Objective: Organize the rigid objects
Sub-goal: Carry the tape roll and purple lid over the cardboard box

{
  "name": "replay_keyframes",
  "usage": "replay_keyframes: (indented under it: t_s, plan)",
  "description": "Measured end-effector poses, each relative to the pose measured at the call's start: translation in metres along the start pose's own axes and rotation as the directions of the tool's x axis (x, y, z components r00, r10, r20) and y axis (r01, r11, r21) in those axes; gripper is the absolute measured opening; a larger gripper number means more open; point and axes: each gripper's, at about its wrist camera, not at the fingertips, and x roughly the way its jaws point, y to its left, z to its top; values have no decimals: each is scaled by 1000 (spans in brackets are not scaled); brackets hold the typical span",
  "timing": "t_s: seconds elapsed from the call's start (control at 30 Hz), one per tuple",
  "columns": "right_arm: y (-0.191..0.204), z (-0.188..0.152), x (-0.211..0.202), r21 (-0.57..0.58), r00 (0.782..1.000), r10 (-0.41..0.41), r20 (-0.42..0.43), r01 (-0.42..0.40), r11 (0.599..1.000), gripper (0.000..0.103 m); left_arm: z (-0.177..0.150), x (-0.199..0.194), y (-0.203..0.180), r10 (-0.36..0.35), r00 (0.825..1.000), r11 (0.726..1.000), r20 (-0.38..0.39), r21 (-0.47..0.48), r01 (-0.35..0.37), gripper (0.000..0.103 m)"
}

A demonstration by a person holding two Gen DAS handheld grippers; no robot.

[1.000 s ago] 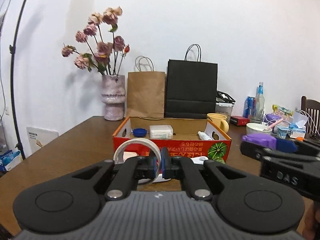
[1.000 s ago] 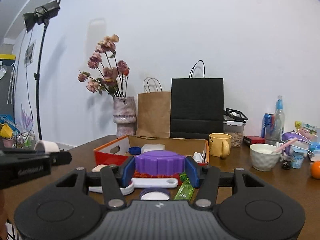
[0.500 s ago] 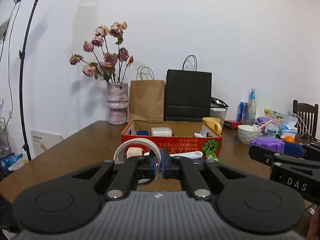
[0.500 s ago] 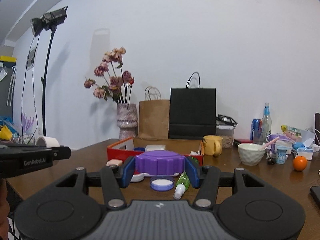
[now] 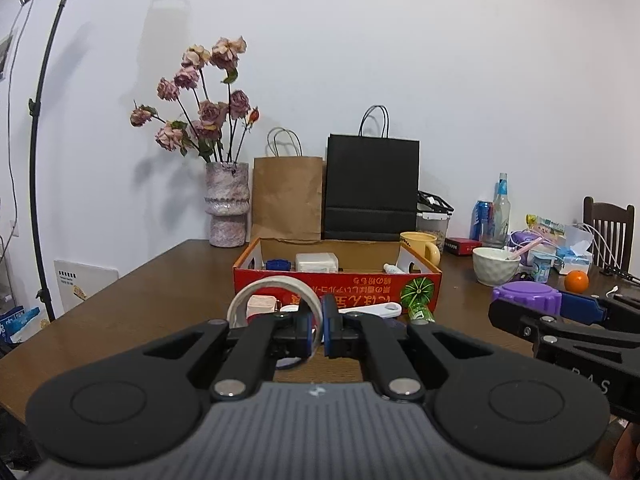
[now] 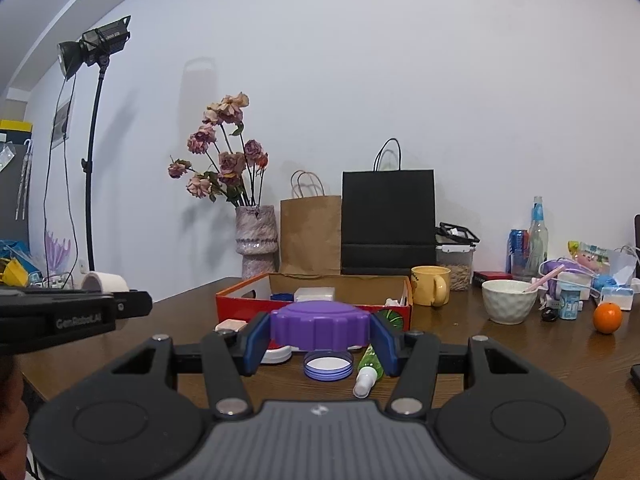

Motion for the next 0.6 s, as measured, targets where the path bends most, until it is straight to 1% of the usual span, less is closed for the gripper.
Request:
replay_keyframes:
  t_s: [0.1, 0.2, 0.3, 0.4, 0.5, 0.6]
  plan:
    - [-6, 2, 18, 25, 1000, 19, -24, -18, 1000, 54, 4, 17, 0, -11, 1000, 1000, -12, 4, 11, 5]
    - [-12, 11, 43, 42, 998, 34, -49, -32, 999, 54, 17, 40, 2, -54, 998, 998, -23, -16, 54, 5]
    - [-27, 29, 76, 96, 995, 76, -63, -70, 993, 54, 38, 76, 4, -89, 995, 996, -35, -21, 88, 5]
    - [-45, 53, 120, 144, 989, 118, -92, -104, 984, 54, 62, 124, 4, -115, 991, 993, -65, -13, 114, 5]
    - [-61, 76, 174, 156, 982, 137, -132, -116, 981, 54, 85, 184, 5, -162, 979, 987, -128, -27, 159, 5]
    - [-75, 96, 234, 163, 972, 150, -184, -120, 979, 54, 105, 253, 4, -210, 951, 978, -227, -65, 201, 5]
